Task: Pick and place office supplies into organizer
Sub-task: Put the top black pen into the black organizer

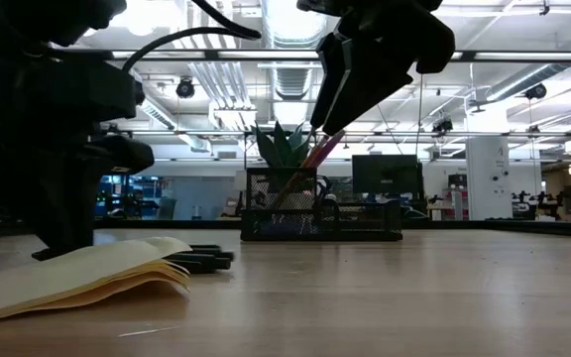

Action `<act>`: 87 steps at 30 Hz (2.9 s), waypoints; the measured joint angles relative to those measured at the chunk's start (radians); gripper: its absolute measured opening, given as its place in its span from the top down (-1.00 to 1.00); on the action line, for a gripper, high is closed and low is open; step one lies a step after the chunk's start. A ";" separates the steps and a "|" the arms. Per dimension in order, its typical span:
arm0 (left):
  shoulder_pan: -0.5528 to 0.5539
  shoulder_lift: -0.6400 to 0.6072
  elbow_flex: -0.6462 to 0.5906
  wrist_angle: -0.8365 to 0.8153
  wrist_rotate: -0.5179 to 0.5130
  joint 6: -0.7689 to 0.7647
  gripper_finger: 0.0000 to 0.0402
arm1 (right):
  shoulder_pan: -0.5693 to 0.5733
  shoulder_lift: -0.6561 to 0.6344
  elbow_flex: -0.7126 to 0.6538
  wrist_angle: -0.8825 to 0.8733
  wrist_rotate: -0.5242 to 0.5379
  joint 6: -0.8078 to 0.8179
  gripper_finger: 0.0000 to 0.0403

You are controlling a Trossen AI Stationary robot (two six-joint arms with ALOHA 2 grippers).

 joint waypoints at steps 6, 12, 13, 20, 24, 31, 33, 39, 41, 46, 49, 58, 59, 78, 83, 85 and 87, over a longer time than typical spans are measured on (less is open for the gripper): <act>0.001 0.035 0.027 0.025 -0.024 -0.005 0.94 | 0.000 0.000 -0.001 0.016 0.000 0.000 -0.26; 0.018 -0.065 0.057 -0.002 -0.131 -0.034 0.95 | -0.003 0.000 0.001 -0.010 -0.065 0.029 -0.22; 0.023 -0.096 0.058 0.002 -0.154 -0.042 0.95 | -0.003 0.000 -0.001 -0.019 -0.087 0.045 -0.22; 0.082 -0.217 0.041 -0.024 -0.264 -0.075 0.95 | -0.002 0.000 -0.045 0.034 -0.155 0.057 -0.21; 0.111 -0.237 0.033 -0.048 -0.267 -0.031 0.95 | -0.002 -0.015 -0.031 0.109 -0.054 -0.010 -0.25; 0.157 -0.245 0.050 -0.042 -0.291 0.028 0.95 | -0.044 -0.030 -0.029 0.157 -0.049 -0.038 -0.32; 0.167 -0.246 0.060 -0.029 -0.291 0.049 0.95 | -0.060 -0.026 -0.029 0.162 -0.049 -0.035 -0.33; 0.183 -0.249 0.074 -0.036 -0.292 0.077 0.95 | -0.107 -0.025 -0.030 0.169 -0.050 -0.032 -0.26; 0.187 -0.249 0.075 -0.033 -0.292 0.079 0.95 | -0.118 -0.025 -0.031 0.168 -0.054 -0.032 -0.23; 0.192 -0.250 0.088 -0.034 -0.292 0.081 0.96 | -0.131 -0.019 -0.033 0.172 -0.066 -0.033 -0.13; 0.200 -0.250 0.099 -0.034 -0.300 0.085 0.96 | -0.139 -0.016 -0.044 0.170 -0.087 -0.033 -0.06; 0.229 -0.247 0.108 -0.039 -0.287 0.132 0.96 | -0.144 -0.016 -0.055 0.171 -0.086 -0.037 0.12; 0.232 -0.246 0.108 -0.038 -0.280 0.132 0.96 | -0.145 -0.016 -0.055 0.170 -0.086 -0.037 0.14; 0.263 -0.241 0.108 -0.037 -0.252 0.163 0.96 | -0.171 -0.017 -0.055 0.170 -0.088 -0.051 0.59; 0.266 -0.241 0.107 -0.036 -0.257 0.162 0.93 | -0.187 -0.017 -0.055 0.170 -0.096 -0.051 0.75; 0.266 -0.241 0.106 -0.029 -0.263 0.164 0.83 | -0.195 -0.017 -0.055 0.167 -0.108 -0.049 0.81; 0.266 -0.242 0.109 -0.012 -0.262 0.164 0.69 | -0.203 -0.017 -0.055 0.168 -0.127 -0.048 0.84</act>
